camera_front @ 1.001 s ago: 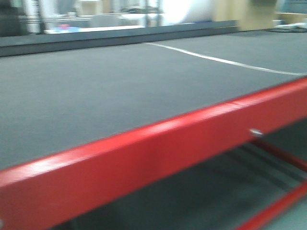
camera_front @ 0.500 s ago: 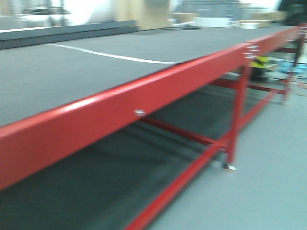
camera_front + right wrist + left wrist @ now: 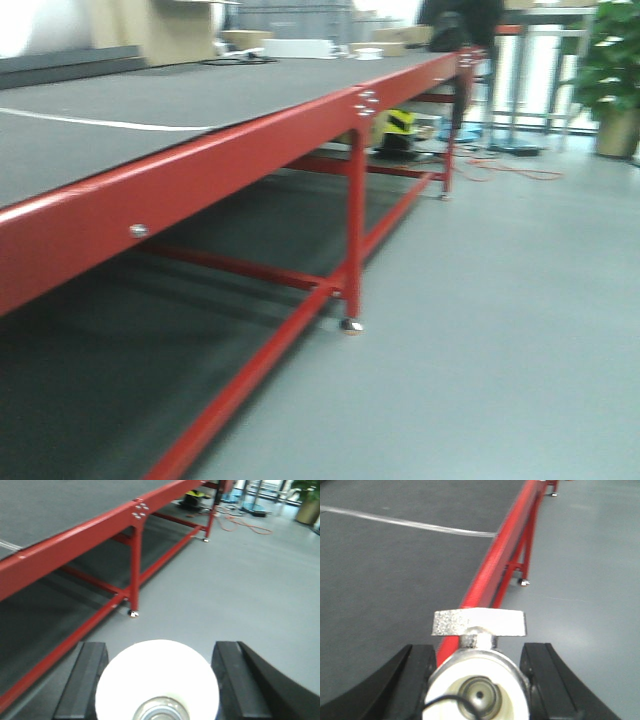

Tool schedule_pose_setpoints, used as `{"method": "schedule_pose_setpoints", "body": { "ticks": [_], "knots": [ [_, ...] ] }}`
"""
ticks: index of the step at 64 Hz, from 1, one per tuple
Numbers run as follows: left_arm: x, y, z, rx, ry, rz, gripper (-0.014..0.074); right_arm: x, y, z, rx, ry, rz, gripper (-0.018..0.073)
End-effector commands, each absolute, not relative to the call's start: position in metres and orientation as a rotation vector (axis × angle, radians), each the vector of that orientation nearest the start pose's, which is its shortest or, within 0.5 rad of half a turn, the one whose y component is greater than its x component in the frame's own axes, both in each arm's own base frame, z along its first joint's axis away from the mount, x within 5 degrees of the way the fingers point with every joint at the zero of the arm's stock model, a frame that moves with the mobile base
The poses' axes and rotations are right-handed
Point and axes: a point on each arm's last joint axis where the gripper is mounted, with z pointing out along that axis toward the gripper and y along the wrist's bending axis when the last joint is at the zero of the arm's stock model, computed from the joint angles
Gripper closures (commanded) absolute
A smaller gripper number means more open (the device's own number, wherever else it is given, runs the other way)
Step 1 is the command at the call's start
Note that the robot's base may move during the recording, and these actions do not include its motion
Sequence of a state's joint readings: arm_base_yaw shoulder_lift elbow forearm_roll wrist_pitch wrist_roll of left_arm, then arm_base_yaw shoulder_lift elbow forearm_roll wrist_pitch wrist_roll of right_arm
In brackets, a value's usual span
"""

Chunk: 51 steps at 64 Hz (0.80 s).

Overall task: Place valve from conveyor to right shelf box
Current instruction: 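Drive the base to the steel shelf of blue bins, holding both valves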

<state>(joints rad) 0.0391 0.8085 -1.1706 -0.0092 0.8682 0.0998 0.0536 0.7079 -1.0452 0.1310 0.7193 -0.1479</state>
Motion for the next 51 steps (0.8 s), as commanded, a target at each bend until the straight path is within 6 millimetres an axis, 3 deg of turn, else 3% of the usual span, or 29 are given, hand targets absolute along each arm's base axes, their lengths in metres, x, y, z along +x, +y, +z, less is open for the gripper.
{"method": "schedule_pose_setpoints", "body": {
  "ticks": [1, 51],
  "knots": [
    [0.1306, 0.0035, 0.4528, 0.055, 1.919, 0.068, 0.0708, 0.1135, 0.0132, 0.4441, -0.146, 1.759, 0.073, 0.0713],
    [0.1306, 0.0035, 0.4528, 0.055, 1.919, 0.068, 0.0708, 0.1135, 0.0132, 0.4441, -0.146, 1.759, 0.073, 0.0713]
  ]
}}
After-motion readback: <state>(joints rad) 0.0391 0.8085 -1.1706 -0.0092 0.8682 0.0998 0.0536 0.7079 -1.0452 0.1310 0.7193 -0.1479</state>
